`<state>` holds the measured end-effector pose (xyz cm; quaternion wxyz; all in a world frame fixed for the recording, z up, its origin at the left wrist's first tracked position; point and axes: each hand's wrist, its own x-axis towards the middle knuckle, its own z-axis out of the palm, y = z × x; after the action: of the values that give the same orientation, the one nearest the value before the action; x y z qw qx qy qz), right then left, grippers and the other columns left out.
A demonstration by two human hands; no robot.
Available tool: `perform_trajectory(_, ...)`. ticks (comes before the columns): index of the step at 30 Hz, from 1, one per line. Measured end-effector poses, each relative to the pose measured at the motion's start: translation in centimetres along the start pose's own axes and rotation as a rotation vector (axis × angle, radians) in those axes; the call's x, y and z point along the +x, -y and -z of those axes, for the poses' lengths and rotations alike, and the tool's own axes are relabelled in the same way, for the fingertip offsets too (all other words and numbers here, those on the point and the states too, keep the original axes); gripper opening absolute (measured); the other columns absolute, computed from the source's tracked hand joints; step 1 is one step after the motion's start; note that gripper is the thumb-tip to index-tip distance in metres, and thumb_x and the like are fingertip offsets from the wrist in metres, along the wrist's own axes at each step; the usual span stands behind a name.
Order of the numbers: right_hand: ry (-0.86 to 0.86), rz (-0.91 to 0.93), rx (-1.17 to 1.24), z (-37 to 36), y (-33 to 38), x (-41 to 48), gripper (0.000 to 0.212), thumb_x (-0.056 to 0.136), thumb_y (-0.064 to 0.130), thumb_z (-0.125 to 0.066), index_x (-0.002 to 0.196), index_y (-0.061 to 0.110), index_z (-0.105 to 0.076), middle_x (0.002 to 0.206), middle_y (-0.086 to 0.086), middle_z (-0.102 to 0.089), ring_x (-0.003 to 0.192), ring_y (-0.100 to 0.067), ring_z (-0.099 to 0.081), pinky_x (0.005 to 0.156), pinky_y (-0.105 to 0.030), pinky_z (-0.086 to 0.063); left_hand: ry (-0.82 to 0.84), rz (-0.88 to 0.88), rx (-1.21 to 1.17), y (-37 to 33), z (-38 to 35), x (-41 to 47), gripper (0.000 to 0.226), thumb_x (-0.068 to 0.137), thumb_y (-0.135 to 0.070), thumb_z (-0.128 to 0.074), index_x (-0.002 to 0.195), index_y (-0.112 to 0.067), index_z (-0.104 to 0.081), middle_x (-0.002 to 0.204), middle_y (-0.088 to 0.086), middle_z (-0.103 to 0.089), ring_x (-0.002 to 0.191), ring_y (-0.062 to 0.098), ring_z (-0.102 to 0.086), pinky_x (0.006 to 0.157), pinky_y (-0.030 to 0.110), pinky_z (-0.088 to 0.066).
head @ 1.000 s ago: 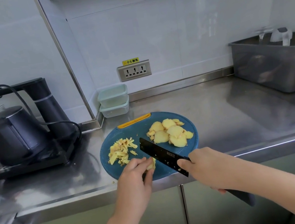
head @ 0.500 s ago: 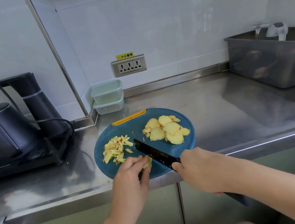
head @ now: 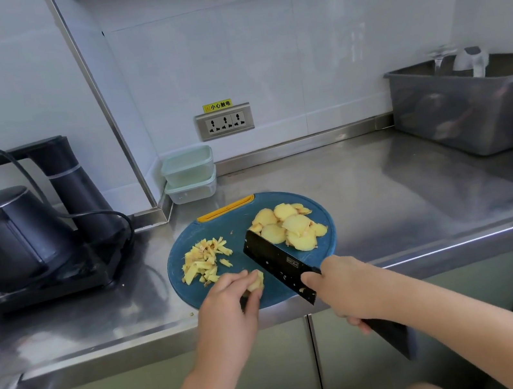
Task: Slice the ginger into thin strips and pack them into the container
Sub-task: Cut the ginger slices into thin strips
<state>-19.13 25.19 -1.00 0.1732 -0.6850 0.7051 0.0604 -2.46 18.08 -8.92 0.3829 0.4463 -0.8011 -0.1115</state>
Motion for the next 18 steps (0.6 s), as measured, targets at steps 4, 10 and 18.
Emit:
perform_trajectory(4, -0.084, -0.110, 0.343, -1.1, -1.4, 0.1, 0.025, 0.099, 0.023, -0.047, 0.118, 0.006, -0.046, 0.066, 0.000, -0.040, 0.046, -0.010, -0.040, 0.039, -0.017, -0.038, 0.008, 0.000, -0.005, 0.1, 0.0, 0.0, 0.030, 0.084, -0.014, -0.071, 0.113, -0.021, -0.070, 0.105, -0.012, -0.064, 0.095, -0.001, -0.056, 0.088, 0.014, -0.042)
perform_trajectory(10, -0.128, -0.045, 0.353, -0.8, -1.4, -0.2, 0.050, 0.102, 0.046, -0.025, 0.085, 0.006, -0.050, 0.065, 0.001, -0.047, 0.053, -0.010, -0.042, 0.051, -0.028, -0.039, 0.003, 0.003, -0.014, 0.2, 0.0, 0.1, 0.030, 0.082, -0.015, -0.072, 0.111, -0.022, -0.071, 0.103, -0.015, -0.064, 0.092, 0.002, -0.059, 0.086, 0.017, -0.047)
perform_trajectory(18, -0.112, -0.031, 0.275, -0.6, -1.7, 0.0, 0.049, 0.102, 0.044, -0.024, 0.081, 0.007, -0.048, 0.069, 0.002, -0.047, 0.057, -0.009, -0.041, 0.055, -0.029, -0.039, -0.017, -0.002, -0.028, 0.4, -0.2, 0.0, 0.031, 0.081, -0.012, -0.074, 0.109, -0.023, -0.072, 0.103, -0.015, -0.064, 0.090, 0.001, -0.059, 0.085, 0.019, -0.050)
